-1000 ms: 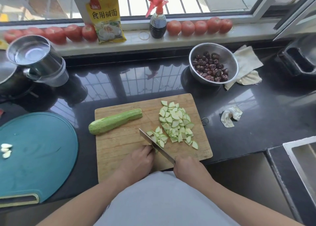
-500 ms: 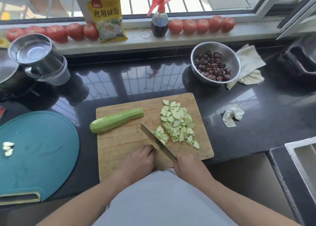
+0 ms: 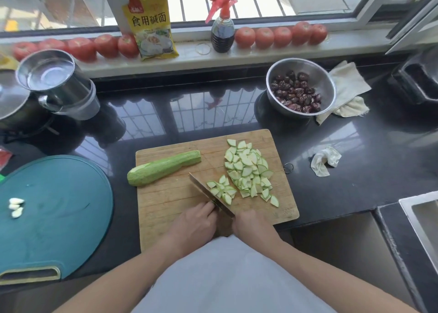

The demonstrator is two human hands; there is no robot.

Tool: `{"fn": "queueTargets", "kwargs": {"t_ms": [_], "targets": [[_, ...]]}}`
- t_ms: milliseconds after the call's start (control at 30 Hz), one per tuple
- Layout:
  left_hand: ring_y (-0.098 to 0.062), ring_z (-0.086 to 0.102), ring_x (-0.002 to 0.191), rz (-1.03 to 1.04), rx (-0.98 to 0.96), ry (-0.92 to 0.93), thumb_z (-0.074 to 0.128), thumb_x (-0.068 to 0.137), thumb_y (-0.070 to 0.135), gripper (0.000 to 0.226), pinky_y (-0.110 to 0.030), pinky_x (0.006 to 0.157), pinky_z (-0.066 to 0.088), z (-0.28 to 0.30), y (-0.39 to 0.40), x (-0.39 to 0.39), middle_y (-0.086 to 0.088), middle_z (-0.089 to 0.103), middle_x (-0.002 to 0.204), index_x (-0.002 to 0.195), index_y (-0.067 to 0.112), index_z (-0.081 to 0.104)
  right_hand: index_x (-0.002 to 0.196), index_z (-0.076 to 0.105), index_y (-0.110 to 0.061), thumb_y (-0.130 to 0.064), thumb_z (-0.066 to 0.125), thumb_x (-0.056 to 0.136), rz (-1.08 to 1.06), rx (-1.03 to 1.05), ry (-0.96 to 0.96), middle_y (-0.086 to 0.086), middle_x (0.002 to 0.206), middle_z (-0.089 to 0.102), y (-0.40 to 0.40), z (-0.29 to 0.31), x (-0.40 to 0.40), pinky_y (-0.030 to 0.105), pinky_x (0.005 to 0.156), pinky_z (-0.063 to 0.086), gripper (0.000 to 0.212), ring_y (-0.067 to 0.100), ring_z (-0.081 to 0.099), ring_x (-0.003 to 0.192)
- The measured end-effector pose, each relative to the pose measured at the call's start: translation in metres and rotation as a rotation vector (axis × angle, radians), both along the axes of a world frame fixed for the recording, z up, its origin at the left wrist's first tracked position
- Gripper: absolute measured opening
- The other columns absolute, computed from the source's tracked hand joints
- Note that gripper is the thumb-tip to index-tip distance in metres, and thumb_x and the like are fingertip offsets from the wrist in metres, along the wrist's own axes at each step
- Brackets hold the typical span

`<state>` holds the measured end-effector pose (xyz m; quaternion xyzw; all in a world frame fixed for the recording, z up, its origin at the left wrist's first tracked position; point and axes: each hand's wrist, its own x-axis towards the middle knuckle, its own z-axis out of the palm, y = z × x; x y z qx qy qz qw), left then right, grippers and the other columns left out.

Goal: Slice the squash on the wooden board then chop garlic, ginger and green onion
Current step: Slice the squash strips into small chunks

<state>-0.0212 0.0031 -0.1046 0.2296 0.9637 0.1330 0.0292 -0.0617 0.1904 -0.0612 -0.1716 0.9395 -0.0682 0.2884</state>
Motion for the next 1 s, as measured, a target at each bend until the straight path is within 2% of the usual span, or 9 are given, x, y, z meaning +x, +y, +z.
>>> {"fn": "queueTargets", "kwargs": {"t_ms": [167,267,367,500,667,767,833,900,1000], "targets": [[-0.023,0.062,0.076,0.009,0.008,-0.033,0.053,0.085,0.009,0.020,-0.036,0.055,0.053,0.002,0.000,0.006,-0.008,0.064,0.094,0.094,0.008,0.071,0.077,0.050,-0.015,-0.023,0.046,0.093,-0.124,-0.134,0.006,0.001,0.066,0.047,0.003,0.009,-0.001,0.034,0.054,0.034,0.018,0.029,0.051,0.063],[-0.018,0.062,0.073,0.017,-0.019,-0.057,0.049,0.081,0.015,0.025,-0.031,0.046,0.049,0.009,-0.001,0.006,-0.005,0.065,0.095,0.090,0.011,0.072,0.090,0.055,-0.013,-0.022,0.045,0.093,-0.060,-0.110,0.034,0.007,0.074,0.055,0.017,0.019,0.006,0.036,0.057,0.038,0.014,0.035,0.057,0.073],[-0.020,0.065,0.077,0.004,-0.043,-0.060,0.053,0.078,0.015,0.028,-0.033,0.047,0.053,0.013,0.000,0.004,-0.007,0.066,0.098,0.097,0.008,0.074,0.093,0.057,-0.012,-0.024,0.042,0.096,-0.050,-0.060,0.017,0.006,0.078,0.054,0.024,0.024,0.012,0.034,0.058,0.039,0.019,0.033,0.058,0.077],[-0.022,0.067,0.075,0.011,-0.045,-0.047,0.046,0.081,0.016,0.035,-0.033,0.044,0.052,0.014,0.002,0.002,-0.009,0.068,0.098,0.097,0.004,0.074,0.097,0.058,-0.013,-0.022,0.042,0.097,-0.018,-0.019,0.015,0.006,0.089,0.059,0.025,0.026,0.014,0.033,0.058,0.035,0.019,0.030,0.057,0.081],[-0.024,0.067,0.076,-0.014,-0.104,-0.084,0.046,0.083,0.015,0.031,-0.035,0.048,0.055,0.012,0.001,0.003,-0.011,0.068,0.096,0.093,0.006,0.073,0.095,0.057,-0.016,-0.017,0.041,0.092,-0.026,0.018,0.008,0.000,0.079,0.050,0.030,0.021,0.017,0.032,0.054,0.032,0.017,0.025,0.045,0.068],[-0.025,0.066,0.083,-0.028,-0.151,-0.130,0.040,0.087,0.015,0.034,-0.038,0.053,0.056,0.012,0.002,0.002,-0.011,0.066,0.097,0.094,0.006,0.072,0.087,0.051,-0.017,-0.016,0.042,0.089,-0.038,0.068,-0.015,-0.003,0.067,0.040,0.031,0.015,0.018,0.030,0.046,0.024,0.010,0.025,0.042,0.063],[-0.029,0.063,0.092,-0.064,-0.178,-0.157,0.031,0.093,0.014,0.039,-0.043,0.061,0.056,0.011,0.003,0.002,-0.013,0.063,0.099,0.097,0.006,0.068,0.080,0.047,-0.017,-0.014,0.043,0.088,-0.038,0.075,-0.053,0.001,0.068,0.046,0.022,0.011,0.015,0.030,0.049,0.029,0.010,0.029,0.049,0.065],[-0.031,0.063,0.085,-0.087,-0.179,-0.122,0.032,0.095,0.013,0.036,-0.044,0.060,0.055,0.010,0.003,0.001,-0.013,0.062,0.092,0.092,0.007,0.067,0.076,0.049,-0.016,-0.011,0.044,0.088,-0.032,0.050,-0.057,0.007,0.075,0.058,0.006,0.004,0.008,0.031,0.055,0.035,0.014,0.032,0.061,0.072],[-0.030,0.061,0.086,-0.098,-0.167,-0.079,0.030,0.097,0.011,0.038,-0.043,0.068,0.054,0.008,0.004,0.001,-0.013,0.062,0.094,0.098,0.007,0.068,0.082,0.058,-0.011,-0.015,0.046,0.092,-0.076,-0.052,0.019,0.011,0.080,0.062,-0.016,0.003,-0.006,0.033,0.056,0.035,0.016,0.033,0.062,0.075]]}}
